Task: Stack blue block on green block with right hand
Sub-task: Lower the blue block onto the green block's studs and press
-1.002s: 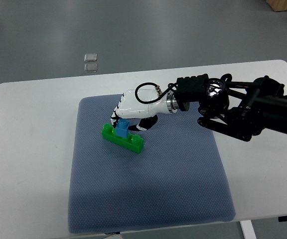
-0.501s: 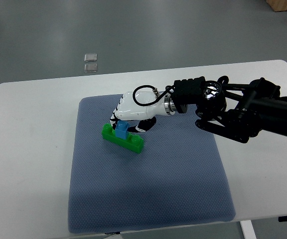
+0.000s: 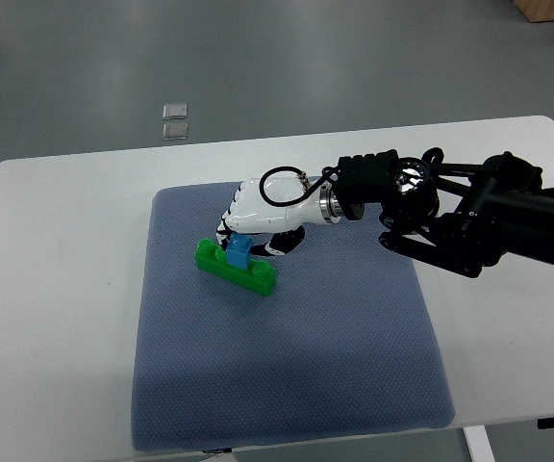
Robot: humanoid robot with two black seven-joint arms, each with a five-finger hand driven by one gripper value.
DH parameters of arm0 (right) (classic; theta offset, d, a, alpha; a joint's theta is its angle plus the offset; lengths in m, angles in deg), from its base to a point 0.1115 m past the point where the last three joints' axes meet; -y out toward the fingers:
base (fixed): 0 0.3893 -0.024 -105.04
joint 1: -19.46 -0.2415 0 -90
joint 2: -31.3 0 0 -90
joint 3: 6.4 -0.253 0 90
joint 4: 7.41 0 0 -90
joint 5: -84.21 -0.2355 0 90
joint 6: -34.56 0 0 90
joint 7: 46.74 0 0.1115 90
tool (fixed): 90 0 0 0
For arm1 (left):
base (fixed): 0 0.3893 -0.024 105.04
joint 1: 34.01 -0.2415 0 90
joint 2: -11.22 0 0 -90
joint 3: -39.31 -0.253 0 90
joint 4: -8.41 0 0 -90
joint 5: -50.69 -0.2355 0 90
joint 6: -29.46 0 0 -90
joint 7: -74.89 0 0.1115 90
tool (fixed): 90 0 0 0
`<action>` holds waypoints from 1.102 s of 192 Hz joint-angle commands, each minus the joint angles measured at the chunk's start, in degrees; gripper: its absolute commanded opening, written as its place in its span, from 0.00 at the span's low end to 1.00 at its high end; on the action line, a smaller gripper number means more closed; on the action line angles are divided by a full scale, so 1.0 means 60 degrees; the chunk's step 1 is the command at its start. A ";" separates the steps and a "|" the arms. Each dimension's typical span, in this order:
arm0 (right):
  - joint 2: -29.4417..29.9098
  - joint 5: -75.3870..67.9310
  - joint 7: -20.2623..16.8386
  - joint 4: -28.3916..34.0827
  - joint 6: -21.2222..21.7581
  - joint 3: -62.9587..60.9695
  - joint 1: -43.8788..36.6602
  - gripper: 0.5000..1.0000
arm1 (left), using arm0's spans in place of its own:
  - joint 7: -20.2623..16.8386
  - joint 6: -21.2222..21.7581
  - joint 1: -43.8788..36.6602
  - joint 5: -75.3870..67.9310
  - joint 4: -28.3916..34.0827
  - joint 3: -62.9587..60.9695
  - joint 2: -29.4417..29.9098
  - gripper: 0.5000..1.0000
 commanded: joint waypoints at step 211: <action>0.0124 0.0213 0.0001 -0.0127 -0.0073 0.0087 0.0209 0.12 | 0.0007 0.0000 0.0000 0.0000 0.0000 0.0000 0.0000 1.00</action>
